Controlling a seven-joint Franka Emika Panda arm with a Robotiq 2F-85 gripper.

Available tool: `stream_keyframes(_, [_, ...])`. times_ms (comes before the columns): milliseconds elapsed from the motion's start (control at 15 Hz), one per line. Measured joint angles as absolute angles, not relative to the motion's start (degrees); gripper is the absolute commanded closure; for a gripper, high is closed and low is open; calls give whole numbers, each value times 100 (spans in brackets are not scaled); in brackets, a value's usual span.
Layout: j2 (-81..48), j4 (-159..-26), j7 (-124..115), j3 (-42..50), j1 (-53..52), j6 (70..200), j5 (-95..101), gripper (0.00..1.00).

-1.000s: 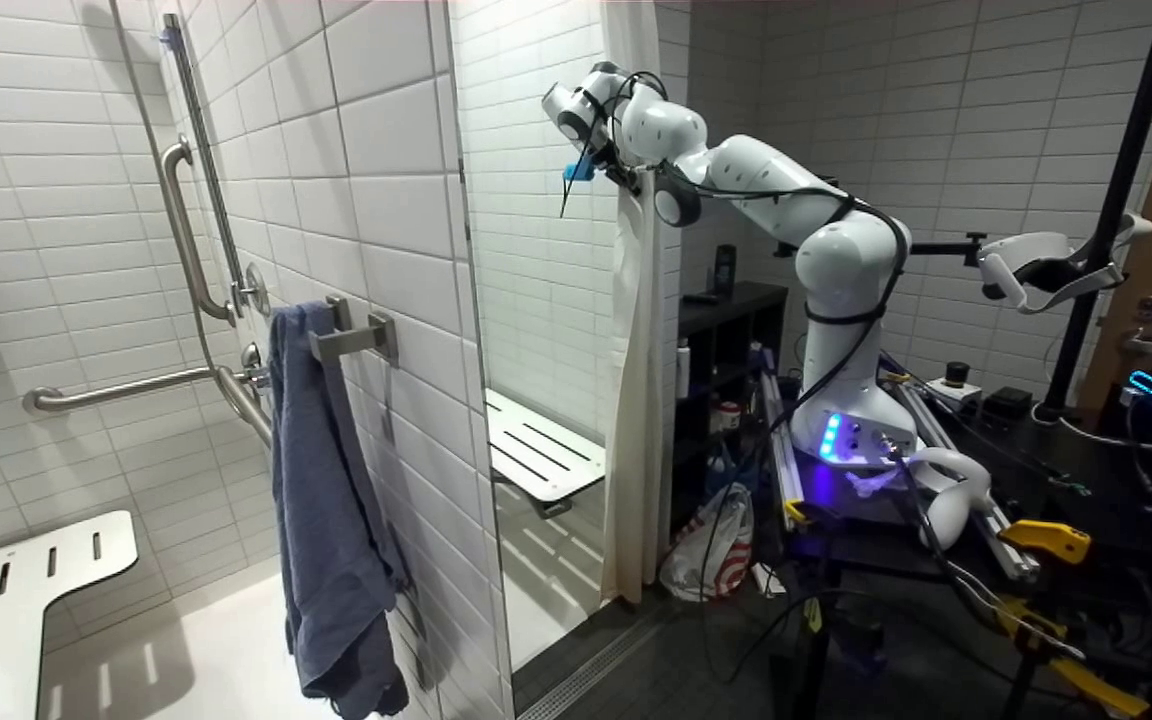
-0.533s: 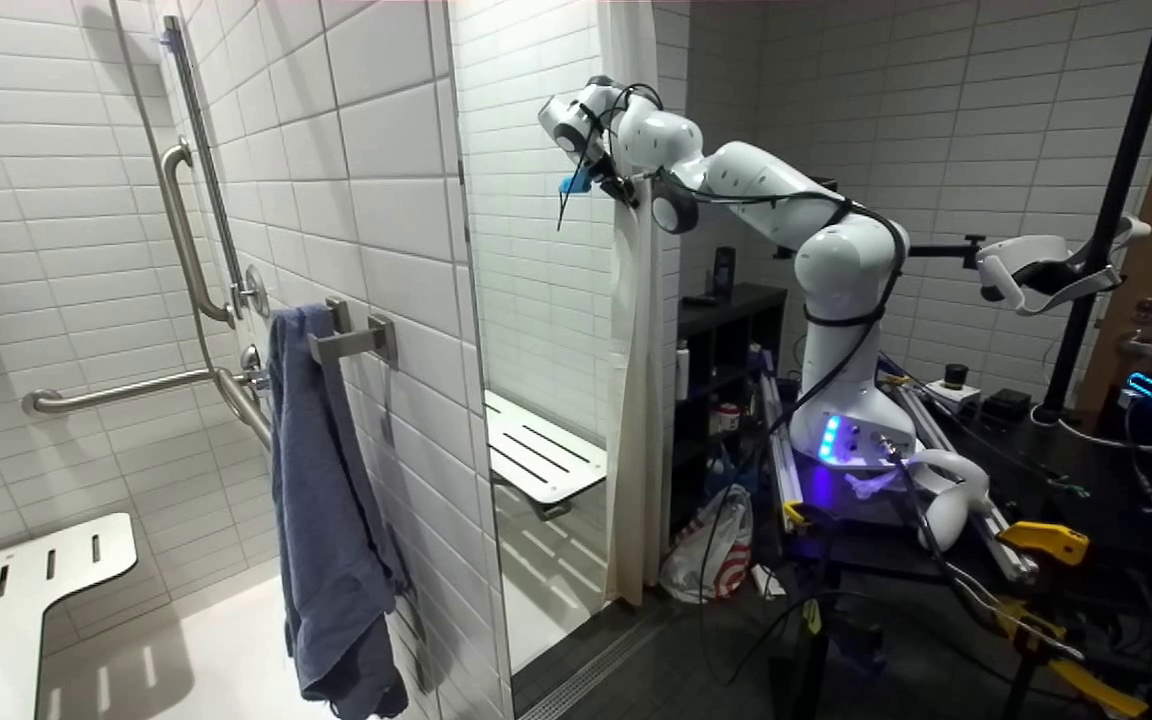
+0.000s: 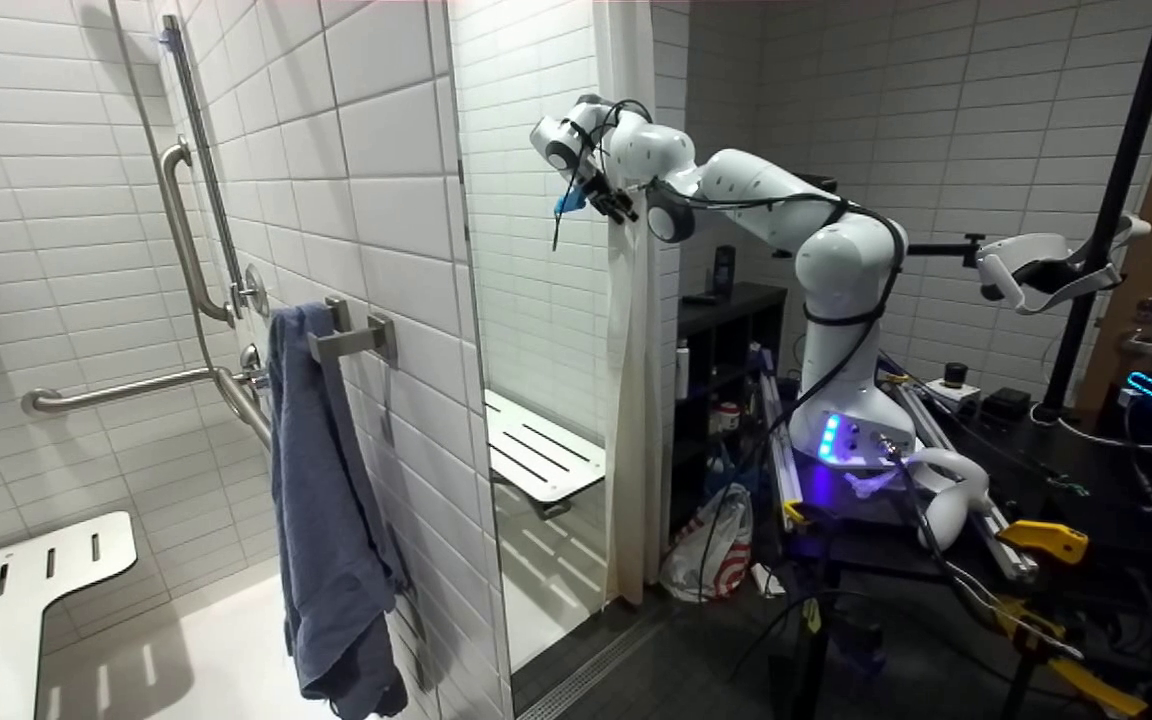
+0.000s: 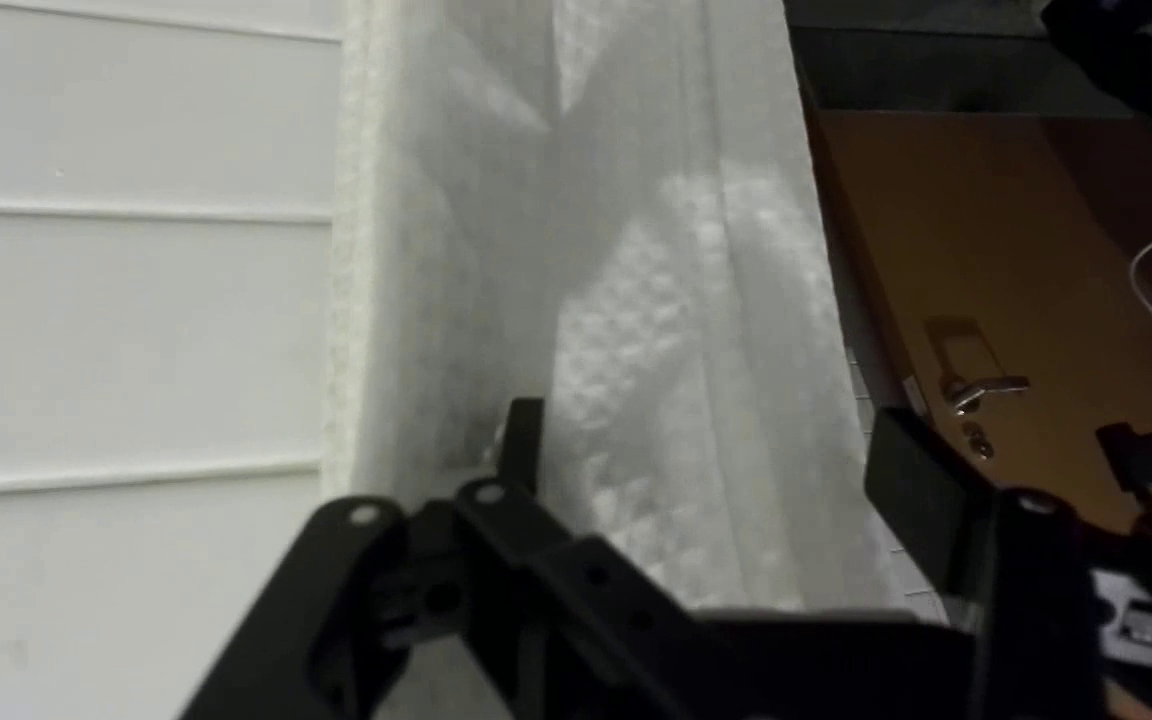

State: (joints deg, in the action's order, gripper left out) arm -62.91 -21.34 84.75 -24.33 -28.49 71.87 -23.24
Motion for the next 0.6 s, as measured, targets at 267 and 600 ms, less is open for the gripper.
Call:
stream_keyframes(267, [-6237, -2114, 8043, -2398, -2851, 7016, -2242, 0])
stream_keyframes(600, [-6048, -2113, 7575, -2202, -2853, 6905, -1984, 0])
